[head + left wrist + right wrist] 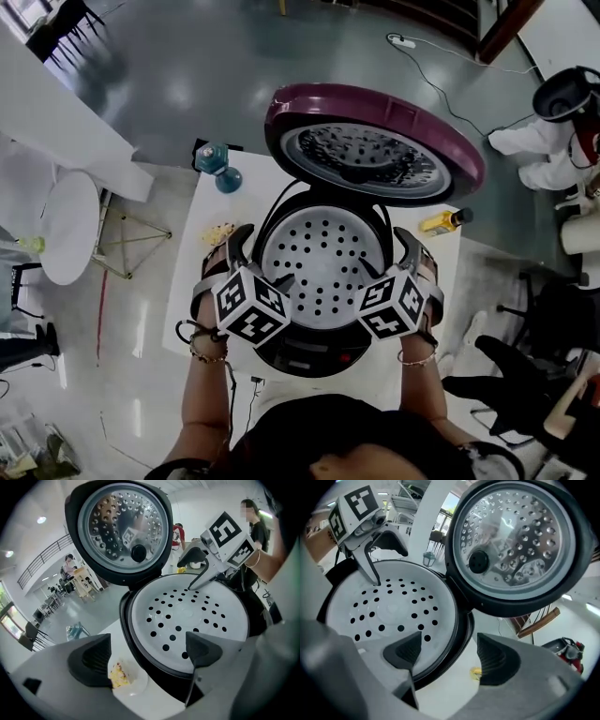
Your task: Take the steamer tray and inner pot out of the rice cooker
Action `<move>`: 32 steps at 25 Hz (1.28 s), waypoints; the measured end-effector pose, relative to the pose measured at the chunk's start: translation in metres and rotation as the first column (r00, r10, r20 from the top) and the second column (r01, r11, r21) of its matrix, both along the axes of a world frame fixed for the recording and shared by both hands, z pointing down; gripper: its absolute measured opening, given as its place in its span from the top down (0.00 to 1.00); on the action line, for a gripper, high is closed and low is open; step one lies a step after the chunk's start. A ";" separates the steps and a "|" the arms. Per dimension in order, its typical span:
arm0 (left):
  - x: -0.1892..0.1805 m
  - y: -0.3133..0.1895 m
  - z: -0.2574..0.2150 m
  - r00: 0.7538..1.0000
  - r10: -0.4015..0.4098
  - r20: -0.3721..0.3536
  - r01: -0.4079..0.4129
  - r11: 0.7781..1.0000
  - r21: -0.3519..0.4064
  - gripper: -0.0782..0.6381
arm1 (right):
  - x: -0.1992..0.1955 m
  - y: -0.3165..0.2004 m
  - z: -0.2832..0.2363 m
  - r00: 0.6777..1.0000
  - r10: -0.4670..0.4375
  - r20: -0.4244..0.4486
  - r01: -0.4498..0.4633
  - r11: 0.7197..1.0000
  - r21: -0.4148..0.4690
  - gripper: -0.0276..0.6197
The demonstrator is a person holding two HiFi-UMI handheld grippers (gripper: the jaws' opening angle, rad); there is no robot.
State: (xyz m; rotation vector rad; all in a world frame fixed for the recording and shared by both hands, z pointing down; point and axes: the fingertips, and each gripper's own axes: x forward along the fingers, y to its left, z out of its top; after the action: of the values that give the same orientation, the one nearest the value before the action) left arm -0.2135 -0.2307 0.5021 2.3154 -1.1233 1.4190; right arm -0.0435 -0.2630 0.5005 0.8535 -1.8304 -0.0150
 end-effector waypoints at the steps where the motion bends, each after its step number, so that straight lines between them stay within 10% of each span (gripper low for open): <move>1: -0.001 -0.001 0.003 1.000 -0.002 -0.001 0.002 1.000 -0.013 0.23 | 0.000 0.000 0.004 1.000 -0.001 -0.013 0.001 1.000 -0.010 0.41; 9: -0.019 -0.012 0.009 0.975 -0.215 -0.048 0.211 0.975 -0.070 0.24 | -0.001 -0.003 0.011 1.000 0.000 0.030 0.003 0.994 -0.108 0.48; 12: -0.013 -0.009 0.006 0.973 -0.217 -0.080 0.209 0.973 -0.095 0.52 | -0.001 -0.003 0.006 0.998 0.017 0.061 -0.011 0.995 -0.103 0.53; 17: -0.012 -0.011 -0.001 0.971 -0.227 -0.075 0.221 0.972 -0.076 0.61 | -0.006 0.002 -0.006 0.992 0.009 0.123 -0.001 0.998 -0.064 0.71; 32: -0.011 -0.007 -0.062 0.939 -0.286 -0.193 0.304 0.950 0.073 0.75 | -0.009 0.003 -0.076 0.941 0.026 0.338 -0.087 0.982 0.167 0.79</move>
State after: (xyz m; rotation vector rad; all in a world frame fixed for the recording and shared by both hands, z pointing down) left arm -0.2250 -0.2379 0.4404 2.1705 -1.4433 1.0449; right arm -0.0530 -0.2597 0.4246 1.0877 -2.1460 0.0021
